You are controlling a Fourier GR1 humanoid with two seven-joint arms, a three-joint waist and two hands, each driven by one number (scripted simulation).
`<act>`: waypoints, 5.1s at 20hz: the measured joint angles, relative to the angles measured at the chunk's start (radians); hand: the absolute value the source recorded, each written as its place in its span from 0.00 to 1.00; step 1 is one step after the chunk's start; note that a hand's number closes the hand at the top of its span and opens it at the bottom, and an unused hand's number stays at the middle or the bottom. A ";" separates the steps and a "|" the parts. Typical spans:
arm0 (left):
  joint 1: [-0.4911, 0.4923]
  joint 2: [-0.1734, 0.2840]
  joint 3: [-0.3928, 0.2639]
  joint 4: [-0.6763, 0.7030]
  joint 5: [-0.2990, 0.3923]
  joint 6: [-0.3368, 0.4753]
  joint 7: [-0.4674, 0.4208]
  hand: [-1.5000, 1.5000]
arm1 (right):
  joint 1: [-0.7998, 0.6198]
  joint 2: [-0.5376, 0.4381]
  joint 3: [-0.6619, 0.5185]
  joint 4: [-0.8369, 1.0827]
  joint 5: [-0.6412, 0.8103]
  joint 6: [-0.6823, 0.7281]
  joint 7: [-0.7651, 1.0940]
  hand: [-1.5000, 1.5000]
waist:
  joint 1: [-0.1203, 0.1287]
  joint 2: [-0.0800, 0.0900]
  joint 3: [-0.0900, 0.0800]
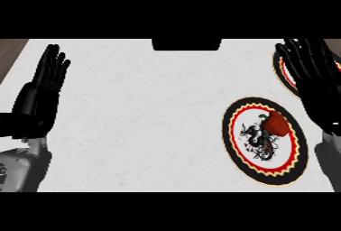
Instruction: Pick the bell pepper from the plate and place it in the plate
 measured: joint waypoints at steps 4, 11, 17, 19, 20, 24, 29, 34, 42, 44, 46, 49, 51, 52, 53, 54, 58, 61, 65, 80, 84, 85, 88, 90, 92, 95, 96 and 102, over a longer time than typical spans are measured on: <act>0.044 -0.012 -0.014 0.063 -0.016 0.007 0.026 0.50 | -0.010 -0.055 0.045 0.042 -0.086 0.197 0.044 1.00 | 0.022 0.007 0.009; 0.148 -0.039 -0.053 0.166 -0.028 0.020 0.107 0.50 | -0.112 -0.260 0.043 -0.024 0.163 0.385 -0.065 1.00 | 0.031 0.006 0.016; 0.178 -0.076 -0.090 0.193 -0.048 0.036 0.123 0.50 | 0.039 -0.219 0.057 0.240 0.140 0.518 -0.263 0.00 | 0.052 0.033 0.023; 0.179 -0.083 -0.099 0.195 -0.055 0.041 0.129 0.50 | 0.052 -0.227 0.073 0.290 0.136 0.564 -0.302 0.00 | 0.059 0.030 0.023; 0.183 -0.087 -0.105 0.196 -0.057 0.043 0.132 0.50 | 0.055 -0.239 0.084 0.299 0.153 0.576 -0.318 0.00 | 0.061 0.028 0.024; 0.184 -0.100 -0.122 0.203 -0.068 0.047 0.139 0.50 | 0.021 -0.306 0.118 0.300 0.275 0.556 -0.379 0.00 | 0.068 0.022 0.024; 0.179 -0.111 -0.132 0.213 -0.081 0.054 0.145 0.50 | -0.040 -0.390 0.167 0.294 0.484 0.435 -0.500 0.00 | 0.073 0.017 0.022; 0.166 -0.118 -0.134 0.217 -0.091 0.066 0.157 0.50 | -0.087 -0.475 0.258 0.334 0.683 0.317 -0.627 0.00 | 0.073 0.015 0.019; 0.165 -0.129 -0.143 0.219 -0.109 0.073 0.162 0.50 | -0.171 -0.554 0.461 0.454 0.947 0.208 -0.730 0.00 | 0.074 0.012 0.015; 0.164 -0.123 -0.134 0.220 -0.104 0.066 0.161 0.50 | -0.196 -0.533 0.505 0.507 1.003 0.181 -0.750 0.00 | 0.071 0.011 0.015; 0.160 -0.126 -0.133 0.224 -0.112 0.072 0.166 0.50 | -0.235 -0.507 0.538 0.571 1.046 0.165 -0.765 0.00 | 0.069 0.010 0.014; 0.170 -0.121 -0.123 0.215 -0.108 0.065 0.170 0.50 | -0.284 -0.470 0.570 0.660 1.088 0.141 -0.787 0.00 | 0.063 0.008 0.014; 0.167 -0.125 -0.122 0.221 -0.113 0.069 0.172 0.50 | -0.310 -0.447 0.591 0.709 1.111 0.128 -0.800 0.00 | 0.058 0.007 0.014; 0.173 -0.128 -0.127 0.209 -0.118 0.070 0.175 0.50 | -0.322 -0.429 0.599 0.739 1.123 0.120 -0.805 0.00 | 0.057 0.006 0.014; 0.172 -0.129 -0.126 0.215 -0.117 0.067 0.171 0.50 | -0.330 -0.416 0.607 0.763 1.131 0.112 -0.811 0.00 | 0.055 0.006 0.014; 0.179 -0.132 -0.131 0.206 -0.122 0.070 0.176 0.50 | -0.340 -0.409 0.612 0.788 1.138 0.104 -0.820 0.00 | 0.054 0.006 0.014; 0.171 -0.132 -0.112 0.208 -0.119 0.071 0.183 0.50 | -0.357 -0.359 0.642 0.856 1.174 0.072 -0.838 0.00 | 0.045 0.004 0.014; 0.185 -0.129 -0.101 0.218 -0.113 0.057 0.162 0.50 | -0.378 -0.329 0.654 0.887 1.190 0.064 -0.841 0.00 | 0.040 0.002 0.013; 0.190 -0.131 -0.100 0.195 -0.120 0.060 0.185 0.50 | -0.385 -0.291 0.666 0.938 1.206 0.045 -0.851 0.00 | 0.037 0.001 0.013; 0.204 -0.129 -0.069 0.215 -0.125 0.031 0.152 0.50 | -0.420 -0.184 0.661 1.097 1.256 -0.053 -0.903 1.00 | 0.033 0.001 0.013; 0.189 -0.137 -0.060 0.238 -0.123 0.025 0.146 0.50 | -0.412 -0.174 0.631 1.125 1.246 -0.093 -0.917 1.00 | 0.031 0.001 0.013; 0.197 -0.140 -0.062 0.233 -0.126 0.026 0.143 0.50 | -0.413 -0.169 0.611 1.128 1.235 -0.095 -0.908 1.00 | 0.029 0.000 0.013; 0.202 -0.139 -0.059 0.219 -0.124 0.026 0.149 0.50 | -0.430 -0.139 0.525 1.179 1.166 -0.073 -0.788 1.00 | 0.027 -0.001 0.013; 0.206 -0.144 -0.060 0.217 -0.124 0.029 0.151 0.50 | -0.437 -0.120 0.449 1.229 1.106 -0.065 -0.667 1.00 | 0.023 -0.002 0.013; 0.200 -0.145 -0.057 0.218 -0.126 0.033 0.151 0.50 | -0.452 -0.101 0.381 1.272 1.057 -0.085 -0.542 1.00 | 0.022 -0.001 0.013; 0.199 -0.142 -0.054 0.212 -0.128 0.038 0.164 0.50 | -0.485 -0.096 0.295 1.296 1.004 -0.156 -0.404 1.00 | 0.018 -0.004 0.013; 0.201 -0.140 -0.051 0.216 -0.126 0.033 0.161 0.50 | -0.490 -0.098 0.276 1.290 0.993 -0.178 -0.373 1.00 | 0.015 -0.006 0.013; 0.212 -0.136 -0.045 0.205 -0.134 0.035 0.172 0.50 | -0.516 -0.123 0.160 1.201 0.919 -0.285 -0.249 1.00 | -0.001 -0.012 0.012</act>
